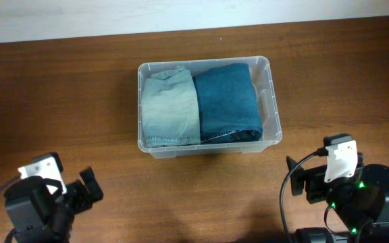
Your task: Pack container
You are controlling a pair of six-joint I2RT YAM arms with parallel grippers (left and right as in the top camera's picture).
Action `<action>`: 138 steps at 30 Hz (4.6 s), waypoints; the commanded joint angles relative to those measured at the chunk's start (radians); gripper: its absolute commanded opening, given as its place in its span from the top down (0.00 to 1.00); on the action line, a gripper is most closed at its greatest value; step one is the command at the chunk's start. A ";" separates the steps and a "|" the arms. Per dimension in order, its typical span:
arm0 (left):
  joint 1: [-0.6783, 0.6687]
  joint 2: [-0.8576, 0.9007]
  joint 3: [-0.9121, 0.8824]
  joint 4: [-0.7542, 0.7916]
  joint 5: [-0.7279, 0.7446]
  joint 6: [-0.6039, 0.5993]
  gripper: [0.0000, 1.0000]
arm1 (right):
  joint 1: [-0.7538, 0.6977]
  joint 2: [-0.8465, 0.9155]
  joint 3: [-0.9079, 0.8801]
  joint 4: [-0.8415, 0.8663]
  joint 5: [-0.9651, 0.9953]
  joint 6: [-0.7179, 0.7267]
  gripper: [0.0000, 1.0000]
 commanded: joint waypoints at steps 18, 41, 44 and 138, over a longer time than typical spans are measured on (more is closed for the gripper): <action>0.002 -0.003 -0.004 -0.094 0.011 -0.013 0.01 | 0.000 -0.092 -0.107 0.125 0.015 -0.144 0.02; 0.002 -0.003 -0.004 -0.094 0.011 -0.013 0.01 | 0.000 -0.512 -0.952 1.118 -0.014 -0.176 0.02; 0.002 -0.003 -0.004 -0.094 0.011 -0.013 0.01 | 0.000 -0.512 -0.952 1.114 -0.013 -0.176 0.02; -0.259 -0.621 -0.929 1.043 0.000 0.171 0.01 | 0.000 -0.506 -0.952 0.993 -0.014 -0.176 0.02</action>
